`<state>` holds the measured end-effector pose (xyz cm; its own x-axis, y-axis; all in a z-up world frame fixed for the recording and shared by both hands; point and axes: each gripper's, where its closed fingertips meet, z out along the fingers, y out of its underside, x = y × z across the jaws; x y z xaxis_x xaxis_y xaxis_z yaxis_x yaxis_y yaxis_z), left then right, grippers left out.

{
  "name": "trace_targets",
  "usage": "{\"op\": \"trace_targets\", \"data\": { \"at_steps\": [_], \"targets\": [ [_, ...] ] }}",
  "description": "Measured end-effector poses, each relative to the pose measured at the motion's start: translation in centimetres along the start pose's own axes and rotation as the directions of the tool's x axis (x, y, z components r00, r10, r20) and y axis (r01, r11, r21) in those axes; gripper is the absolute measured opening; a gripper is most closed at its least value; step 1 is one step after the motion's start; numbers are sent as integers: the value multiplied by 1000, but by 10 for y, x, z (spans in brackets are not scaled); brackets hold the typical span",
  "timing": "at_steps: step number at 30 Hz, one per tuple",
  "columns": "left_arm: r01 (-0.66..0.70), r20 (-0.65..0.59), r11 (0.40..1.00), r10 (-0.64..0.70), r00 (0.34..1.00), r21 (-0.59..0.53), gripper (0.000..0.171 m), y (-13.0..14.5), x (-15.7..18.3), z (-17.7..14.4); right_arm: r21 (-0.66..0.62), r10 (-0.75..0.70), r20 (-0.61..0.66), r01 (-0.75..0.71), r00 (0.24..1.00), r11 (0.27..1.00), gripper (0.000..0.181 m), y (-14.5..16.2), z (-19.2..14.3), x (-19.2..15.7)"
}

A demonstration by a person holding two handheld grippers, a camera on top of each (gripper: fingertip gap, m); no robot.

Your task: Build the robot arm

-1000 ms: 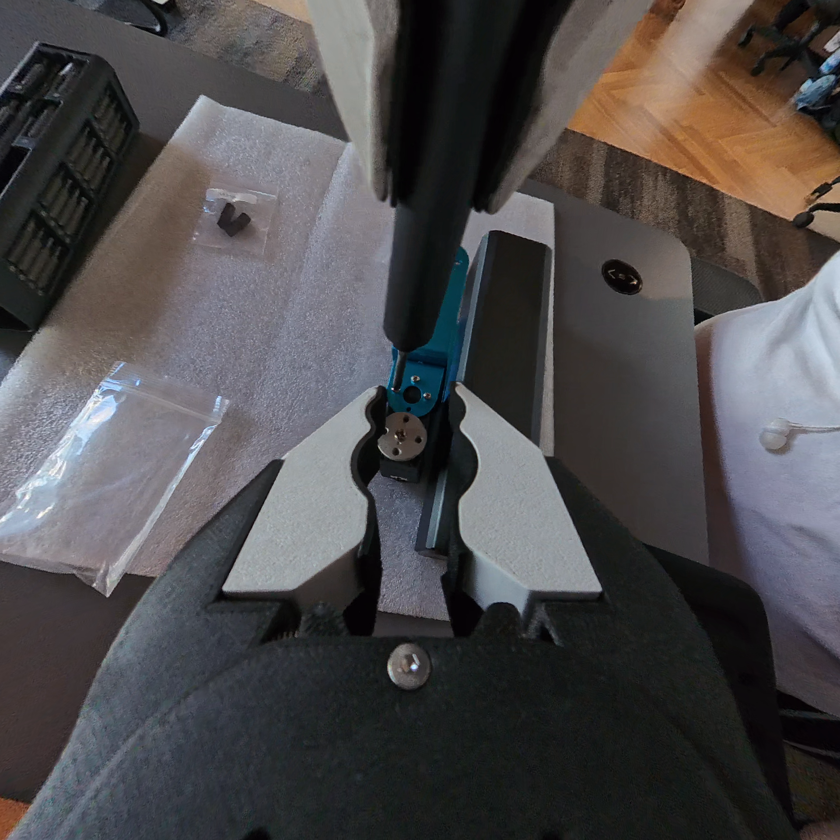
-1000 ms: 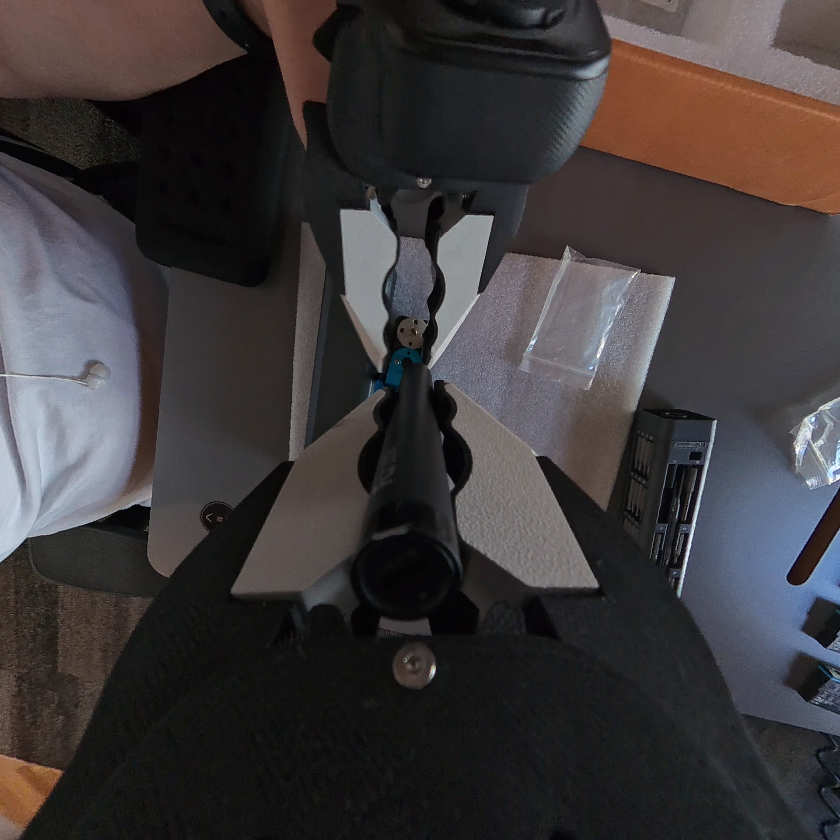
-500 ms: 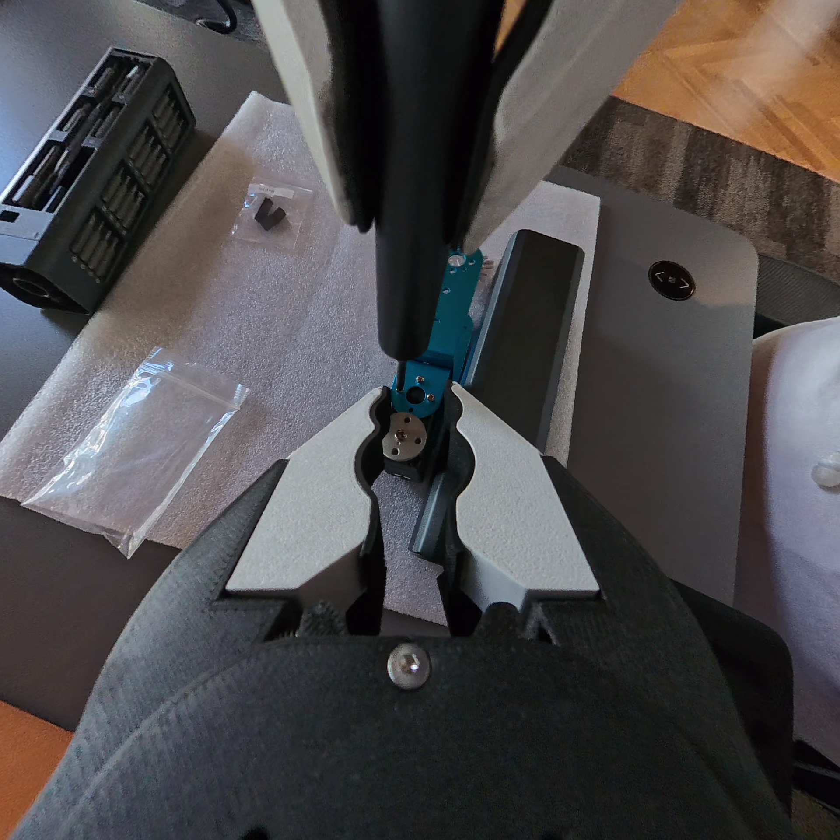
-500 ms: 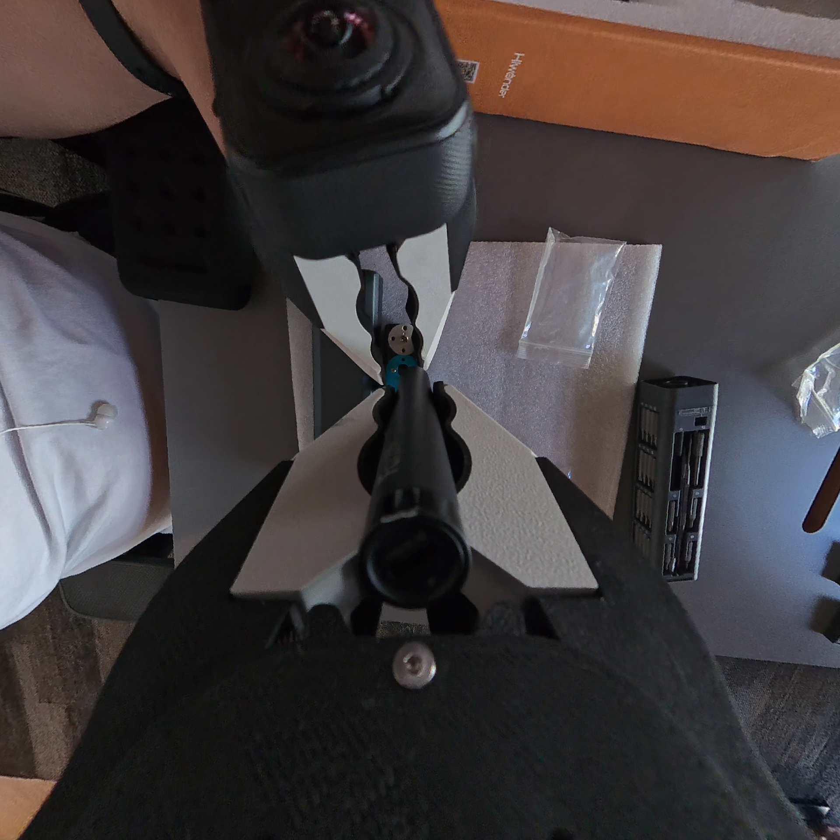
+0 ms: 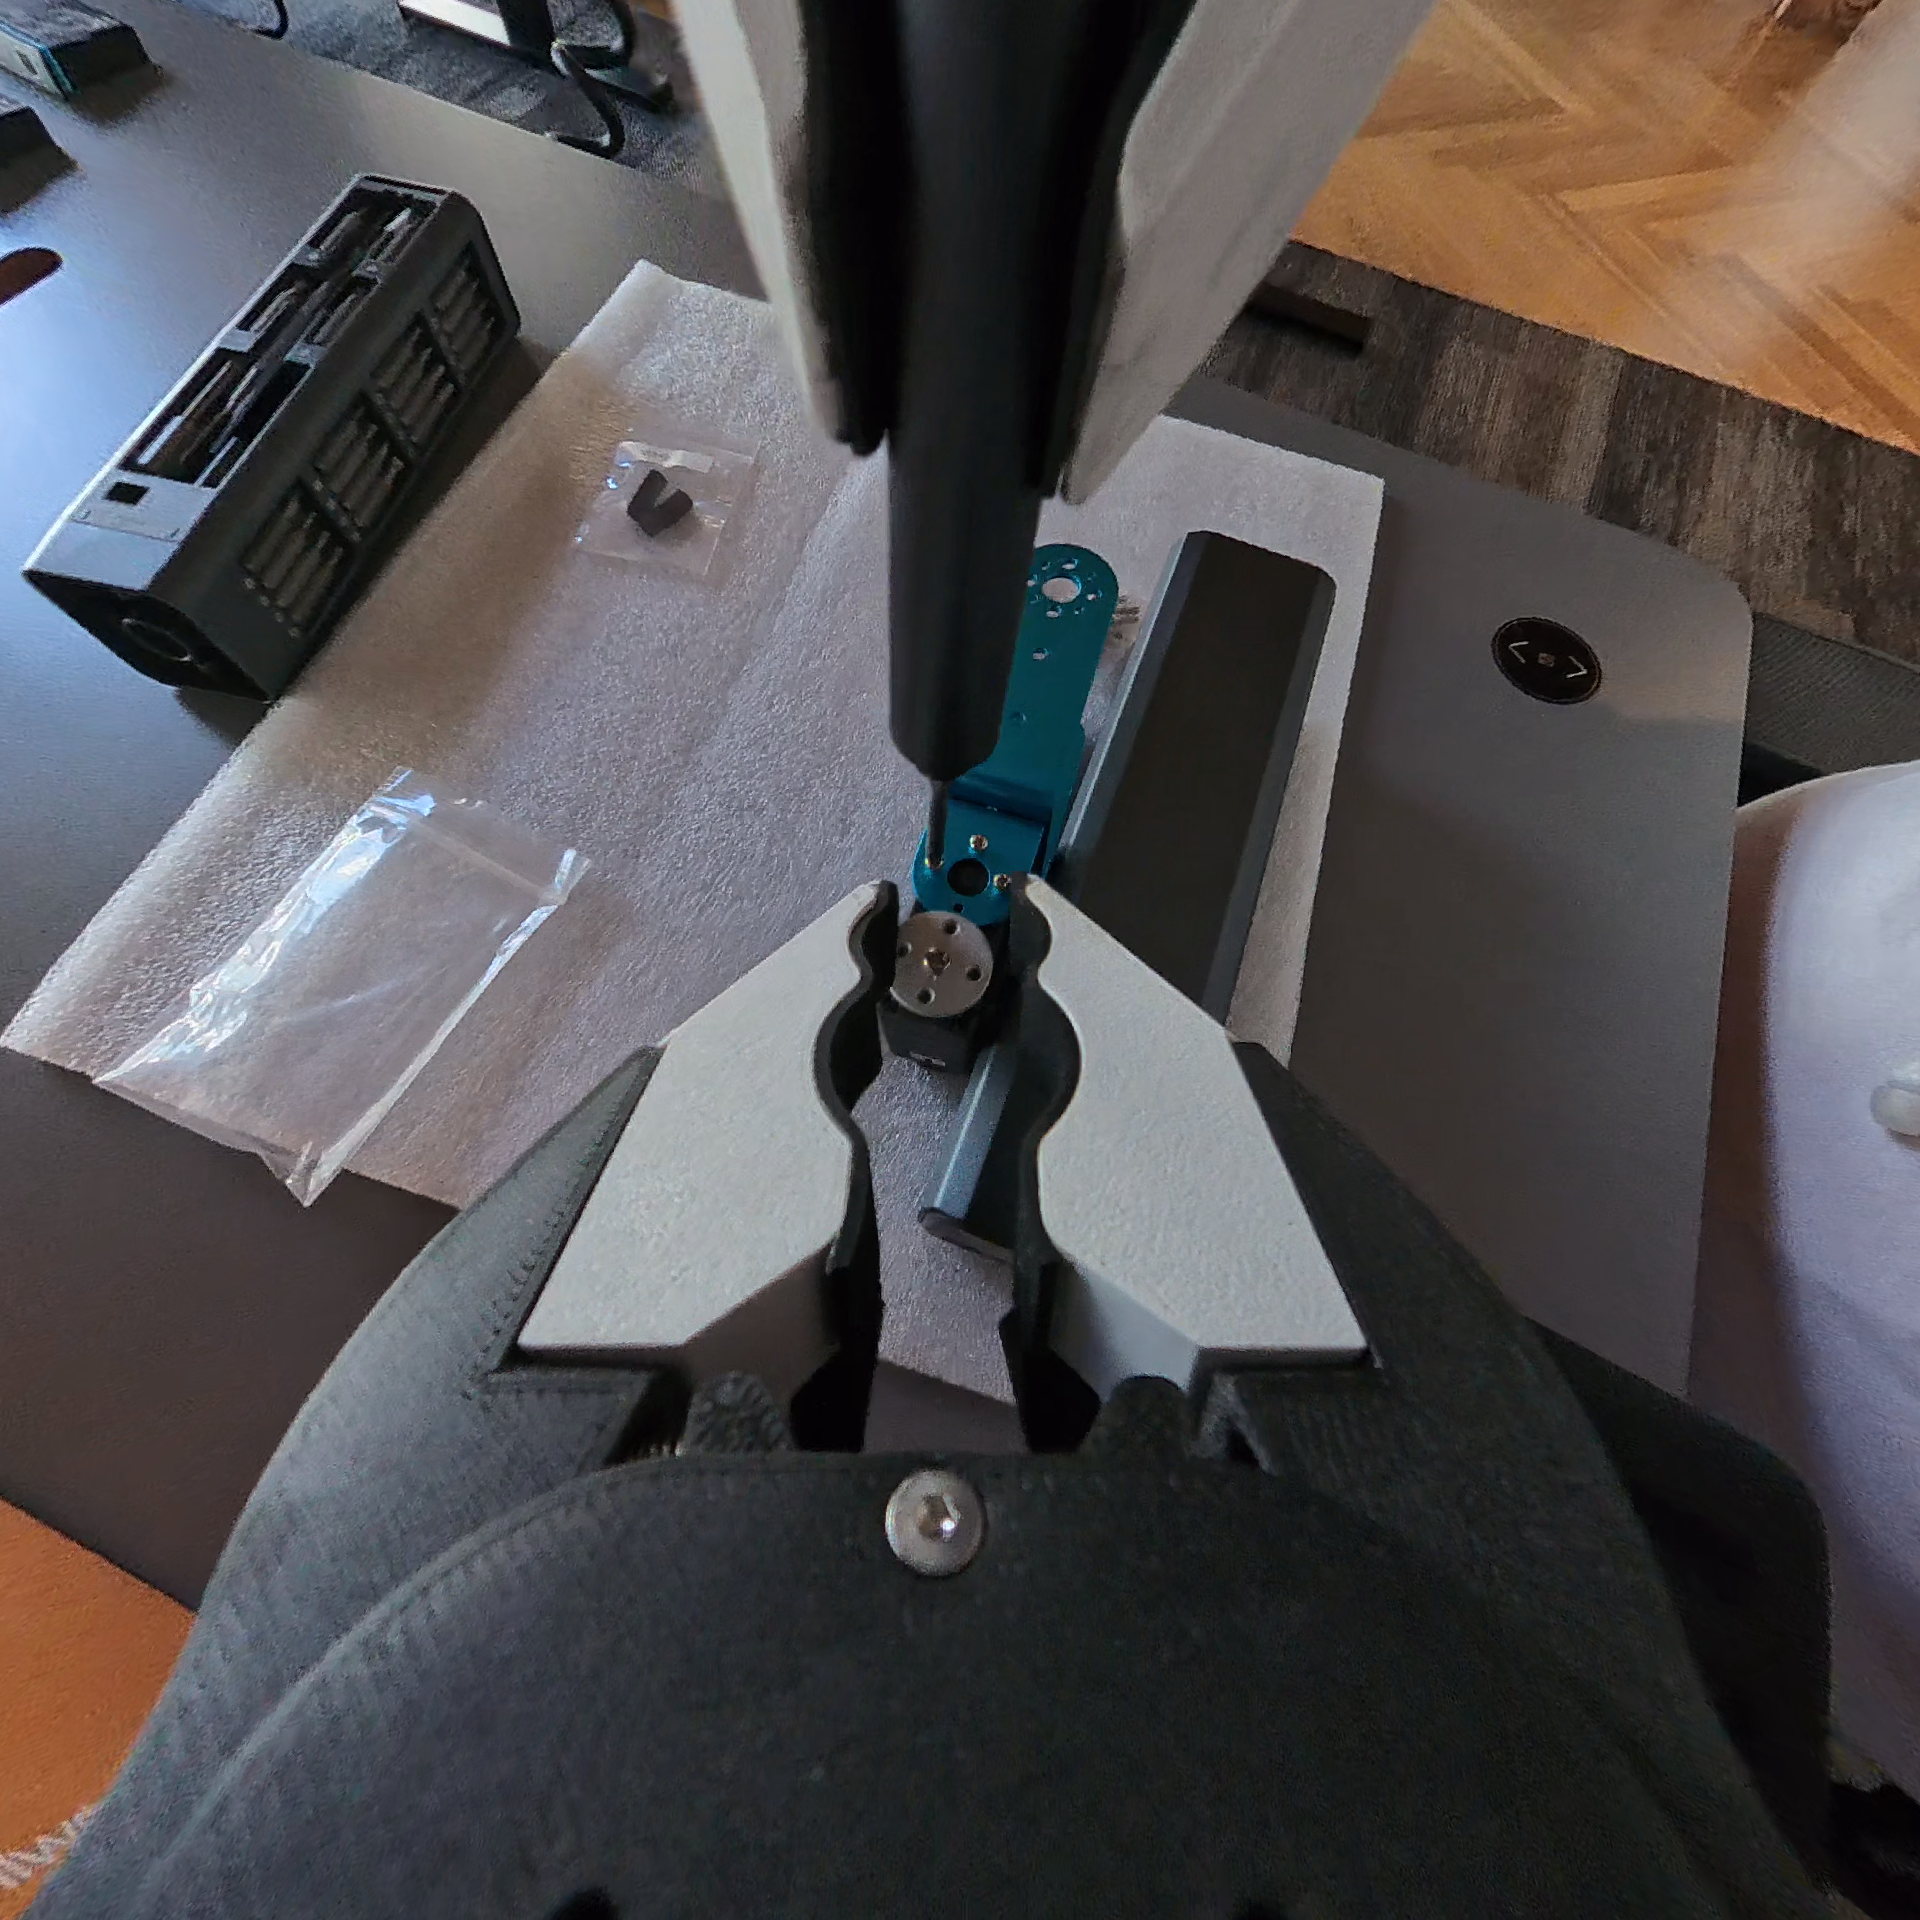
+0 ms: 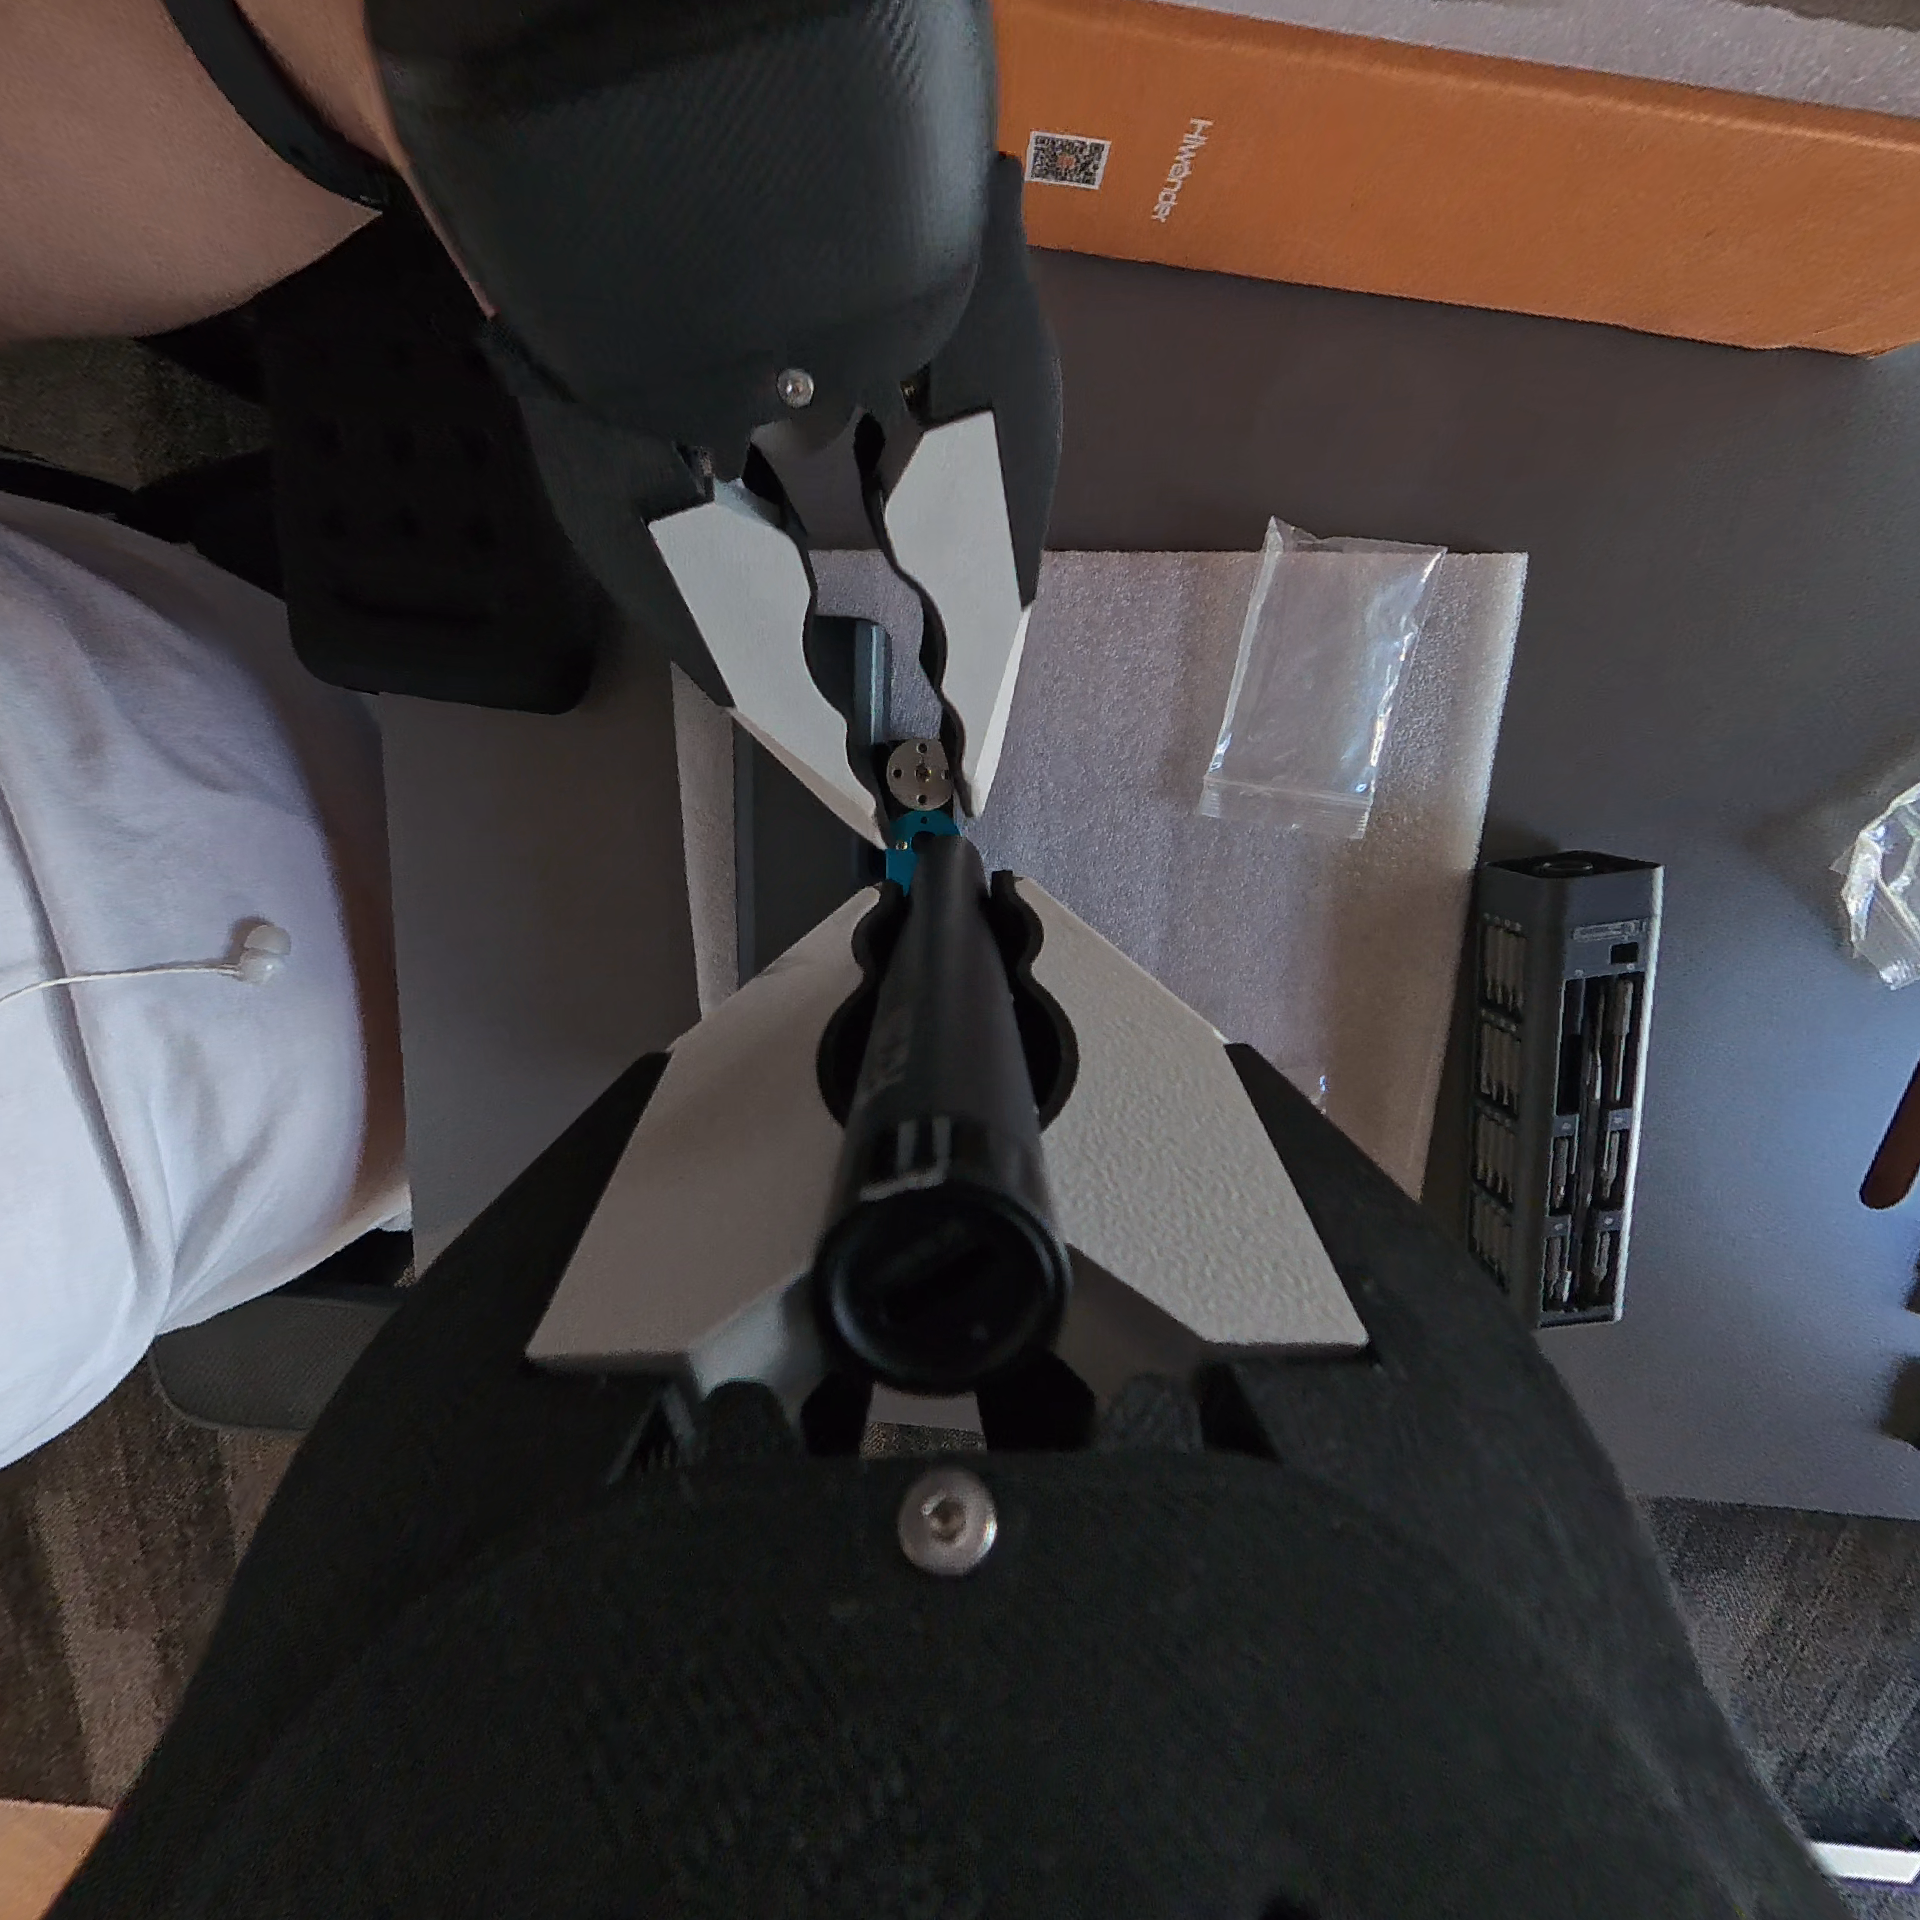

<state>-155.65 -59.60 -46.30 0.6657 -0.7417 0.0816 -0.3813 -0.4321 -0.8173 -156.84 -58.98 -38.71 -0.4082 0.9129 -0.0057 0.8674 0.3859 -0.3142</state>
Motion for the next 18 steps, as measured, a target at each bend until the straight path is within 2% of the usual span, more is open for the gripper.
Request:
{"op": "trace_targets", "data": {
  "at_steps": [5,18],
  "targets": [
    [40,0,999,-40,999,-30,24,10,-4,-3,10,39,-39,-38,999,999,19,0,0,1],
    [70,10,997,-70,997,-25,22,10,-5,-2,119,299,-137,-284,944,951,19,-2,1,3]
  ]
}}
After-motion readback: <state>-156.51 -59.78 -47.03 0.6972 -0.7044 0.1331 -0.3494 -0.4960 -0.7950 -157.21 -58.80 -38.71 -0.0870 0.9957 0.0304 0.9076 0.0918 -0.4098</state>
